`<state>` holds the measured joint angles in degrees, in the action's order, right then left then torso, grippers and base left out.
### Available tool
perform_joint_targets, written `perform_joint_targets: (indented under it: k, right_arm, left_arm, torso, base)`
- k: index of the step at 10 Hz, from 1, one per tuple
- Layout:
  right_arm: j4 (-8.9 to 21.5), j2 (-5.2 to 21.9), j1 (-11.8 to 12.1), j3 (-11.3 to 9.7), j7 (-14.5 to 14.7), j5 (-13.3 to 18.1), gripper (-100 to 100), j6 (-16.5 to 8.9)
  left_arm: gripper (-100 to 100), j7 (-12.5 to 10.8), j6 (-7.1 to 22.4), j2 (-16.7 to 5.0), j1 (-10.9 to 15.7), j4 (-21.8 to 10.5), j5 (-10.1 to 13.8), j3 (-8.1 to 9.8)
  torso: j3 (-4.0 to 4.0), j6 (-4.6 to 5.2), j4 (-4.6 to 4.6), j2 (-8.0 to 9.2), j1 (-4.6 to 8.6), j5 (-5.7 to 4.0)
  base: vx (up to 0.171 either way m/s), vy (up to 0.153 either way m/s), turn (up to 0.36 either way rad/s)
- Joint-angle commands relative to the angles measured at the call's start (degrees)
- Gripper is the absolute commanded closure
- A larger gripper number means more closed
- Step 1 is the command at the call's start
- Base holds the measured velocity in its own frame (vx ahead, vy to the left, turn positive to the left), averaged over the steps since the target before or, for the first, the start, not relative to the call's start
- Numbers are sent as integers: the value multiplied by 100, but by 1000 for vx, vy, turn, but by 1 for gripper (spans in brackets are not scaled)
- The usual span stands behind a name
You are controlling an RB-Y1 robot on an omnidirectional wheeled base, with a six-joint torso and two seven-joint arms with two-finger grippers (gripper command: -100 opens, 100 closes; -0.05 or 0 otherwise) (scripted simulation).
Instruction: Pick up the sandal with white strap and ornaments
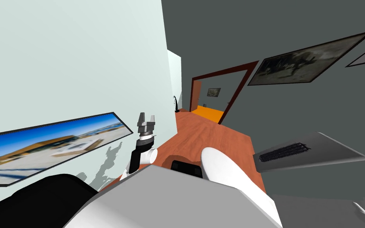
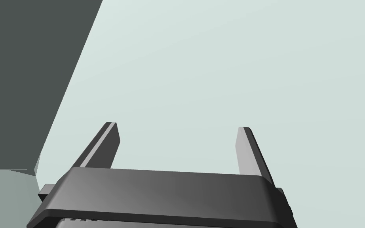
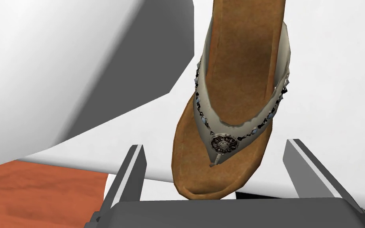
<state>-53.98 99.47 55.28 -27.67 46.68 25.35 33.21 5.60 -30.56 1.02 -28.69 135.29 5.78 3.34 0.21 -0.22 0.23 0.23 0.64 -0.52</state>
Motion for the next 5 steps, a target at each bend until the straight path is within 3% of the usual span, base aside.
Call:
perform_joint_targets:
  k: [1,2,3,4,5]
  right_arm:
    - [-286,236,87,-149,-78,-183,-100,-177]
    - [-340,236,87,-149,-78,-183,-100,-177]
    - [-524,479,-171,-446,-284,-245,-100,-353]
    - [-632,517,-171,-509,-284,-245,-100,-353]
    - [-839,745,-428,-746,-489,-307,-100,-529]
  left_arm:
    - [0,0,0,0,0,0,0,0]
    - [0,0,0,0,0,0,0,0]
    - [0,0,0,0,0,0,0,0]
    - [0,0,0,0,0,0,0,0]
    - [0,0,0,0,0,0,0,0]
  torso:
    - [0,0,0,0,0,0]
    - [1,0,0,1,-1,0]
    - [-1,0,0,-3,-3,0]
    - [0,1,0,1,-3,1]
    - [2,1,1,3,-2,0]
  base:
    - [-39,-17,-33]
    - [-19,-10,3]
    - [-40,-14,-79]
    - [-42,-18,-39]
    - [-45,-26,-31]
